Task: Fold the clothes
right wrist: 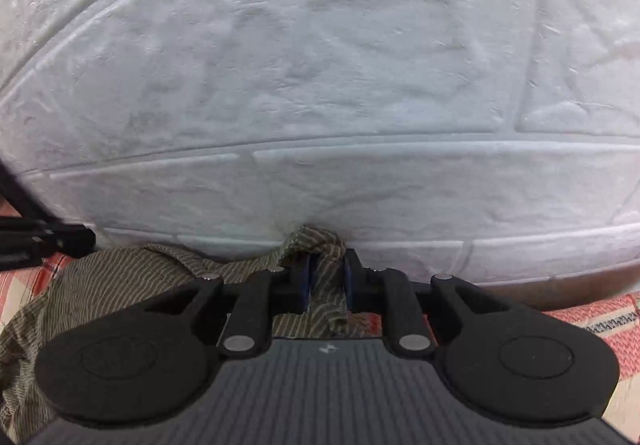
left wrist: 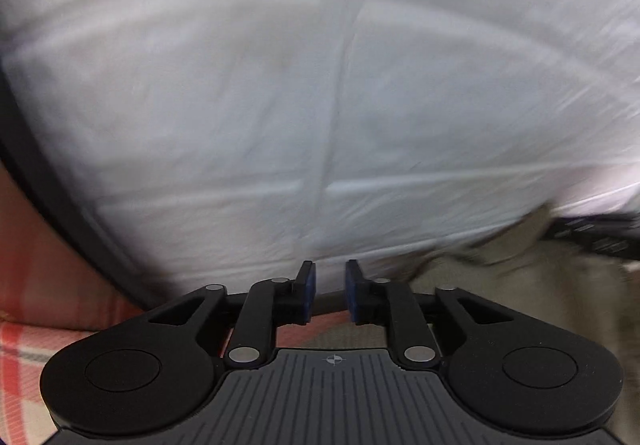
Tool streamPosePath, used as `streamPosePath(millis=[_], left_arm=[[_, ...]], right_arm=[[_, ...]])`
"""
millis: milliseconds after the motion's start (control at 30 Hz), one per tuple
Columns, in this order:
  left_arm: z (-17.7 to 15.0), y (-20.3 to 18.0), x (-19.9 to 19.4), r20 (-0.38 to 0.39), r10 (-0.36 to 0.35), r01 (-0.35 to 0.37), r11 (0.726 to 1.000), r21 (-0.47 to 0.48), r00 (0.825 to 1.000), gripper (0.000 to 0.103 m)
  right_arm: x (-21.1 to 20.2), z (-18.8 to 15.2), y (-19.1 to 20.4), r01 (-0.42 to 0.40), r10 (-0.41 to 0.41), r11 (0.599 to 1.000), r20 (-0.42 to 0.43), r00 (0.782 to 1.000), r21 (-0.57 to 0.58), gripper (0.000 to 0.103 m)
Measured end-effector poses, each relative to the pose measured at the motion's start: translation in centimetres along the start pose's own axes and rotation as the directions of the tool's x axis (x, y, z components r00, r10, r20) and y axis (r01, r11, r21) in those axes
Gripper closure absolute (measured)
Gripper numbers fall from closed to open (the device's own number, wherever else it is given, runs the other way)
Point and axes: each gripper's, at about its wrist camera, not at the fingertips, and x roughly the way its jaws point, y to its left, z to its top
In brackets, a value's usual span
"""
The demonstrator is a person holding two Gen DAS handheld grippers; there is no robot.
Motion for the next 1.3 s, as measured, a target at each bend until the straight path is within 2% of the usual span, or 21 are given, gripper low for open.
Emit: streamPosePath(millis=[33,100,167,300,400,433,467,500,533,600,700,767,867,900,967,1000,1033,1067,1133,1200,1300], left_arm=[[0.3,-0.1,-0.4,0.004,-0.040,0.040,0.999,-0.002,0.999,0.044],[0.9,-0.8,-0.4,-0.022,-0.111,0.111,0.994,0.009,0.994,0.031],[0.8,-1.7,0.6,-0.084,-0.139,0.142,0.989,0.035,0.987,0.031],[0.1,-2.3,4.0,-0.183,-0.119,0.130,0.991,0.045,0.976,0.032],[-0.2,-2.5,5.4,-0.222,-0.156,0.152,0.988,-0.038,0.962,0.045],[0.1,-2.5,5.4,-0.216,-0.150,0.147,0.989,-0.032,0.965,0.068],[0.4,-2.5,5.4,-0.209,-0.144,0.142,0.990,-0.026,0.967,0.072],[0.4,-2.5,5.0,-0.191,-0.141,0.140,0.990,-0.017,0.971,0.086],[0.4,-2.5,4.6,-0.174,-0.138,0.138,0.990,-0.009,0.975,0.092],[0.3,-2.5,3.7,-0.137,-0.130,0.133,0.991,0.009,0.982,0.095],[-0.1,-3.3,2.3,-0.031,-0.088,0.089,0.995,0.034,0.996,0.096],[-0.6,-3.6,2.3,0.004,-0.056,0.056,0.997,0.056,0.998,0.096],[-1.1,-3.9,4.1,-0.034,-0.028,0.030,0.998,0.062,0.999,0.094],[-1.2,-4.1,5.0,-0.048,-0.017,0.020,0.998,0.057,0.999,0.089],[-1.1,-4.1,6.0,-0.065,0.005,-0.002,0.999,0.047,0.998,0.071],[-1.1,-4.1,6.5,-0.071,0.016,-0.013,0.999,0.044,0.997,0.048],[-1.0,-3.9,6.5,-0.075,0.018,-0.016,0.999,0.038,0.997,0.036],[-0.9,-3.6,6.5,-0.079,0.021,-0.019,0.999,0.032,0.997,0.033],[-0.6,-2.9,6.1,-0.079,0.016,-0.015,1.000,0.015,0.997,0.025],[-0.3,-2.1,5.1,-0.066,0.003,-0.004,1.000,-0.010,0.998,0.020],[0.2,-0.8,3.3,-0.028,-0.012,0.011,0.999,-0.047,1.000,0.020]], right_arm=[[-0.1,0.0,0.0,-0.005,0.005,1.000,0.002,1.000,0.003,0.080],[-0.4,0.1,-0.1,-0.008,0.008,1.000,0.002,1.000,0.008,0.075],[-0.7,0.3,0.0,-0.011,0.011,1.000,0.003,1.000,0.006,0.072],[-1.2,0.5,0.0,-0.021,0.021,1.000,-0.005,1.000,0.009,0.072],[-1.2,0.6,0.0,-0.019,0.019,1.000,-0.021,1.000,0.010,0.070],[-1.2,0.6,-0.3,-0.021,0.021,1.000,-0.031,0.999,0.015,0.070],[-1.0,0.7,-0.6,-0.029,0.030,0.999,-0.049,0.998,0.023,0.070],[-0.7,0.9,-0.8,-0.041,0.043,0.999,-0.073,0.996,0.031,0.071],[-0.5,1.0,-0.9,-0.053,0.056,0.998,-0.092,0.994,0.034,0.078],[-0.8,1.0,-0.5,-0.091,0.093,0.995,-0.091,0.991,0.027,0.088],[-2.7,0.7,0.5,-0.158,0.158,0.987,-0.011,0.987,0.012,0.090],[-3.2,0.8,1.2,-0.176,0.176,0.984,0.040,0.984,-0.012,0.090],[-1.9,0.6,1.9,-0.114,0.116,0.991,0.016,0.993,-0.069,0.090],[-1.4,0.5,2.0,-0.097,0.097,0.992,0.006,0.995,-0.076,0.090],[-0.4,0.3,1.9,-0.063,0.062,0.995,-0.012,0.998,-0.074,0.089],[0.0,0.2,1.8,-0.046,0.044,0.996,-0.022,0.999,-0.073,0.088],[0.2,0.2,1.6,-0.030,0.028,0.997,-0.032,0.999,-0.070,0.085],[0.5,0.2,1.5,-0.017,0.015,0.998,-0.036,0.999,-0.065,0.081],[0.5,0.2,1.5,0.001,-0.002,0.999,-0.029,1.000,-0.048,0.062],[-0.7,0.5,1.1,-0.002,0.002,1.000,0.003,1.000,-0.026,0.061],[-2.6,1.0,0.7,-0.012,0.013,1.000,0.045,0.999,-0.010,0.061]])
